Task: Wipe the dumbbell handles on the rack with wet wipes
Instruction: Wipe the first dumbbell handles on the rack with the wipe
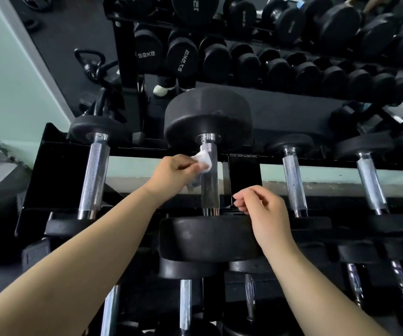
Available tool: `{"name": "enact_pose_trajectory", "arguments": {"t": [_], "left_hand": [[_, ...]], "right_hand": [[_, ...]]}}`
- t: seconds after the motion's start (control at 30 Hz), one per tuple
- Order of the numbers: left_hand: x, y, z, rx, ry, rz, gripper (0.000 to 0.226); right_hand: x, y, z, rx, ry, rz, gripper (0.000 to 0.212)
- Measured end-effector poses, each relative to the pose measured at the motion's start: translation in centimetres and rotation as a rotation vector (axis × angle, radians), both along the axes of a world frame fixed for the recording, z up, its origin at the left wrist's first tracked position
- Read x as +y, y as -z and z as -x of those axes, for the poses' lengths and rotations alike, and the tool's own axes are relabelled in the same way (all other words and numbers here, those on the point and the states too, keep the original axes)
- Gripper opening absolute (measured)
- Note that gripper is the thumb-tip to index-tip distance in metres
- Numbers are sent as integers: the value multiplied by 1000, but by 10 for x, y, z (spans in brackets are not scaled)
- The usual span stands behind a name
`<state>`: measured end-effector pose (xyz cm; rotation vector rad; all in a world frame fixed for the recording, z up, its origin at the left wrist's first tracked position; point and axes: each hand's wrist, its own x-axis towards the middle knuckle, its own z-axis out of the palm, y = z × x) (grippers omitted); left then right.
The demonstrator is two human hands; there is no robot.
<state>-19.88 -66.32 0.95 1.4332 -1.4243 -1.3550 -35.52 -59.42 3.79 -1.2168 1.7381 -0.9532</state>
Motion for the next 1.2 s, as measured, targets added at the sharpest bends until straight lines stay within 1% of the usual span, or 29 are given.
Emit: {"name": "enact_pose_trajectory", "arguments": {"t": [0.03,0.07,0.13,0.2,0.23,0.33,0.4,0.43,0.5,0.57,0.6,0.67,0.7,0.73,0.83,0.9,1.03,1.1,1.17,1.2], "left_hand": [[4,1,-1,24,71,-1,7],[7,2,-2,30,126,11,6],[10,5,0,-9,161,35,22],[7,6,1,-19,120,43,28],[3,6,2,6,84,46,28],[-13,2,6,119,-50,34,16],[-19,0,8,137,-116,21,10],[-19,-1,7,125,-110,10,8],[-12,-2,2,68,24,-19,6],[-1,-2,-4,-48,221,-29,9],[3,-2,-5,-111,287,-4,10],[7,-3,-5,-207,337,83,9],[6,-4,-4,-223,332,113,9],[5,-5,-2,-209,313,115,10],[-4,-9,1,-88,209,52,20],[-11,-9,3,-84,123,71,21],[-26,-8,9,-20,-114,132,15],[-28,-5,15,11,-207,122,13],[-25,-5,17,27,-233,103,12],[-22,-5,15,19,-200,97,13]], "right_hand": [[0,0,0,-6,-1,-8,28],[0,1,0,-13,0,-12,29],[-1,2,1,-28,5,-12,30],[-1,3,1,-33,8,-13,30],[-1,4,1,-32,4,-11,30],[-1,4,1,-24,-5,2,28],[-1,5,2,-24,-3,5,27],[-1,5,2,-27,-2,5,27],[-1,5,3,-32,0,3,27],[-1,5,3,-35,-2,2,29],[-1,5,2,-38,-4,0,31],[-2,5,2,-42,-12,-4,32],[-2,5,3,-44,-14,-3,33],[-1,5,3,-47,-16,-2,33],[0,4,2,-53,-16,5,30],[0,4,3,-46,-24,10,30],[1,4,3,-32,-33,20,29],[2,3,3,-35,-24,29,28],[2,3,4,-45,-21,28,28],[2,3,4,-47,-22,25,28]]}}
